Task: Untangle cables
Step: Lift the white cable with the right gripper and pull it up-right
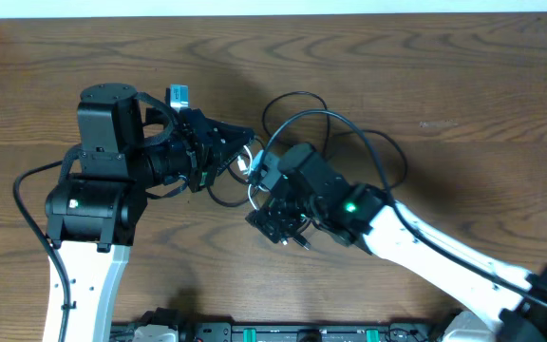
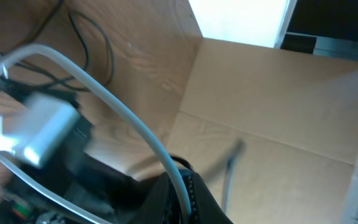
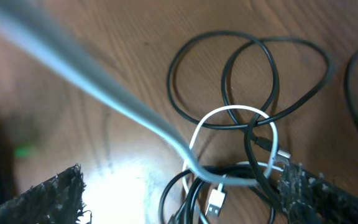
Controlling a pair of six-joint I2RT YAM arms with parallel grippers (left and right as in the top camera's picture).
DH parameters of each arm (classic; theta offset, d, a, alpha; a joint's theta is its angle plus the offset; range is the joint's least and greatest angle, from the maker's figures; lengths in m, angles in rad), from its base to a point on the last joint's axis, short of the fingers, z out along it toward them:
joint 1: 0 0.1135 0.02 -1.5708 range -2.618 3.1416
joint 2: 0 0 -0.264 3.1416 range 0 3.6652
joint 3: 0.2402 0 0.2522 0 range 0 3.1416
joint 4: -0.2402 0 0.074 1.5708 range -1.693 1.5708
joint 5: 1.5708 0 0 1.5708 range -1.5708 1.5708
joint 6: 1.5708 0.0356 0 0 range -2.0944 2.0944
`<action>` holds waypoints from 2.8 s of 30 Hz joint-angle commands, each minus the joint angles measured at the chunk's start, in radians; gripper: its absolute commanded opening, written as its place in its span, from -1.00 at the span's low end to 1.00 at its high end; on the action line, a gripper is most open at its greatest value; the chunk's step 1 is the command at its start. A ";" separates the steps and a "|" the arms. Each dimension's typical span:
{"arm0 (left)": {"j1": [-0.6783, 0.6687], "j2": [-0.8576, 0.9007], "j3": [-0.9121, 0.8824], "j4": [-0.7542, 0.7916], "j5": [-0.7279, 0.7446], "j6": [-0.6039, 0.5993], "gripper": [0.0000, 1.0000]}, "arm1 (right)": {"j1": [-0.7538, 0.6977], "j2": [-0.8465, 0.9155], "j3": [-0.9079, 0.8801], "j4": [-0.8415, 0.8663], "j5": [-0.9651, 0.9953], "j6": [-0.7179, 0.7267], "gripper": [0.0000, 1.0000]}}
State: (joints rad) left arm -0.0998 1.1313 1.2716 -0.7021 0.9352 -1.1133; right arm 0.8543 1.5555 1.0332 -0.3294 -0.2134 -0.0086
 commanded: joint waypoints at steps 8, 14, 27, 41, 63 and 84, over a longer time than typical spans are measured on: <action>0.012 -0.003 0.029 0.009 0.048 -0.044 -0.85 | 0.004 0.090 0.001 0.157 0.028 0.015 -0.96; 0.095 -0.002 0.028 0.008 0.013 -0.031 -0.85 | 0.004 0.038 0.002 0.166 0.024 0.036 -0.98; 0.214 -0.002 0.027 -0.008 -0.029 0.074 -0.66 | 0.002 -0.284 0.002 0.206 -0.006 0.087 -0.98; 0.212 0.024 0.011 -0.304 -0.331 0.512 0.60 | -0.162 -0.373 0.327 -0.085 -0.085 0.215 -0.98; 0.080 0.151 -0.002 -0.416 -0.327 1.004 0.78 | -0.258 0.107 1.111 -0.880 0.037 0.141 -0.98; 0.080 0.261 -0.037 -0.422 -0.327 1.005 0.78 | -0.437 0.167 1.250 -0.325 0.462 0.119 -0.98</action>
State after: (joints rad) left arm -0.0162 1.3869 1.2541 -1.1206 0.6209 -0.1291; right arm 0.4294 1.6833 2.2715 -0.6773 -0.0036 0.1219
